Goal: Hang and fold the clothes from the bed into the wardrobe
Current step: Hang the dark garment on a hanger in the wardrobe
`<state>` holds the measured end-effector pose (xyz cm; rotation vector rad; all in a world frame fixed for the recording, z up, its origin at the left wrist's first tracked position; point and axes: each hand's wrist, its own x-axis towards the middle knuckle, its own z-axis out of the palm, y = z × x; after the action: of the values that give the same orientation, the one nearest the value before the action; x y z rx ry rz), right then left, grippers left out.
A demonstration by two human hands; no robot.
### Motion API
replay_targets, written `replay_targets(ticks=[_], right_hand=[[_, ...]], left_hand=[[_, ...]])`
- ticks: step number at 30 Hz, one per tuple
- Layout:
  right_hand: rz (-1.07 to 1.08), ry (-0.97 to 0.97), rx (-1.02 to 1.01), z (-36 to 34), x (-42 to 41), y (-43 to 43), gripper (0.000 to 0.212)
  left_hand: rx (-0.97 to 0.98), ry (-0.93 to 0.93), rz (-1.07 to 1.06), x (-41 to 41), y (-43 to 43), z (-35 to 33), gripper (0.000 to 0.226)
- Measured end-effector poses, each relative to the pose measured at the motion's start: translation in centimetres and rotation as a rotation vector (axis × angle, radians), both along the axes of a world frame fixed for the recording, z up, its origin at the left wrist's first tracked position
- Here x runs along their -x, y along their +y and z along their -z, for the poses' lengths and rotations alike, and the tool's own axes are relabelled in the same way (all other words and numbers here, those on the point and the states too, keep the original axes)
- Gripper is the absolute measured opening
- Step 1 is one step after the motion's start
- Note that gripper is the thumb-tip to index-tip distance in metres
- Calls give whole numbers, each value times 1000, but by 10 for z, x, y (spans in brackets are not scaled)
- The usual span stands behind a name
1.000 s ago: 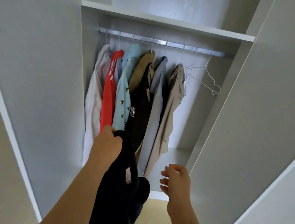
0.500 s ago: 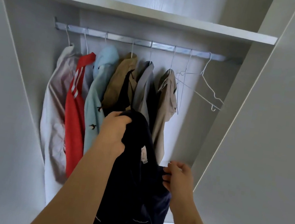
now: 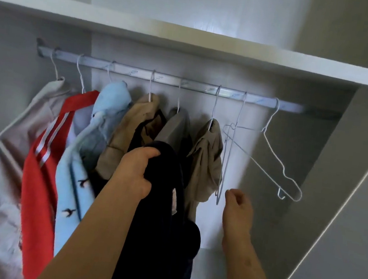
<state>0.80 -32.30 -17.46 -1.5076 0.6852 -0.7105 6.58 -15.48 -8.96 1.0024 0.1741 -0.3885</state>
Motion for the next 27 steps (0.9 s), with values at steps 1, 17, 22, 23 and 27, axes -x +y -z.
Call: replay_targets(ticks=[1, 17, 22, 23, 27], right_hand=[[-35, 30, 13, -2, -13, -10, 37], [-179, -38, 135, -3, -97, -38, 25], [-230, -42, 92, -5, -100, -39, 26], [-224, -56, 92, -5, -99, -39, 24], [-91, -87, 118, -11, -96, -39, 21]], left_hand=[[10, 4, -14, -6, -7, -2, 31], [29, 138, -27, -71, -39, 9, 36], [9, 95, -2, -74, -42, 13, 35], [5, 86, 0, -74, -41, 14, 34], [4, 68, 1, -74, -36, 14, 29]])
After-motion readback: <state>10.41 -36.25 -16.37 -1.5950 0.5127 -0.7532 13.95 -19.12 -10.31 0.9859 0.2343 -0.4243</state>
